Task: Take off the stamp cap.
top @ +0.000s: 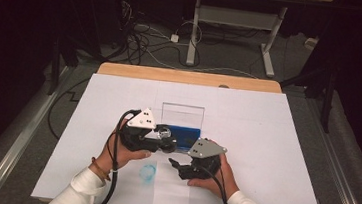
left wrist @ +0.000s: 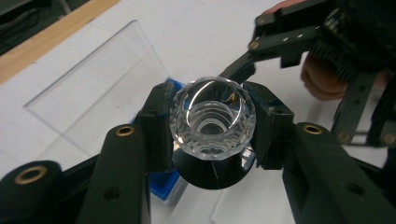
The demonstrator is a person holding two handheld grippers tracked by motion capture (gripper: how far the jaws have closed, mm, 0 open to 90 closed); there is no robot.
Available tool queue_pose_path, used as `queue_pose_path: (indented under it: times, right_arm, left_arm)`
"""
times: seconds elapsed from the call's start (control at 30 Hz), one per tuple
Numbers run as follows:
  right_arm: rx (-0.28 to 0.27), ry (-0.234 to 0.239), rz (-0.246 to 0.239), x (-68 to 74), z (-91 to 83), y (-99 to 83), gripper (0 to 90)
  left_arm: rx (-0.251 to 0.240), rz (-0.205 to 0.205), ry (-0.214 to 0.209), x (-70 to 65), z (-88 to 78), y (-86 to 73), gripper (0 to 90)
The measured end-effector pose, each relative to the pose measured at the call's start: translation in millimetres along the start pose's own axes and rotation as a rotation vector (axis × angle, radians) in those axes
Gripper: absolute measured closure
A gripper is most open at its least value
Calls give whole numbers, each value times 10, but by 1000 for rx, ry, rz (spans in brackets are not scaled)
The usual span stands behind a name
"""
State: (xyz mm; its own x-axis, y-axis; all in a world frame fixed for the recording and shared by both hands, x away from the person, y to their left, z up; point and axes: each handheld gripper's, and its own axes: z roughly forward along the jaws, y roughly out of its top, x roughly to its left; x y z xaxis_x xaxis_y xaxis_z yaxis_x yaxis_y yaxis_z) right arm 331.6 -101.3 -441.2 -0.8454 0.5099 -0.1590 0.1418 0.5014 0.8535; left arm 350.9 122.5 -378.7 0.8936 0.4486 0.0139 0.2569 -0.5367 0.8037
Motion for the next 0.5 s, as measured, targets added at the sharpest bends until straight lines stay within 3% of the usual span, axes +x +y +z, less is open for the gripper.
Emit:
queue_pose_path:
  times: [0.23, 0.5]
  right_arm:
    - [8, 31, 3, 91, 75, 4, 263]
    - [-14, 21, 21, 75, 22, 2, 321]
  left_arm:
    - [-7, 0, -45, -61, 68, -10, 546]
    - [-22, 4, -63, -91, 80, -15, 546]
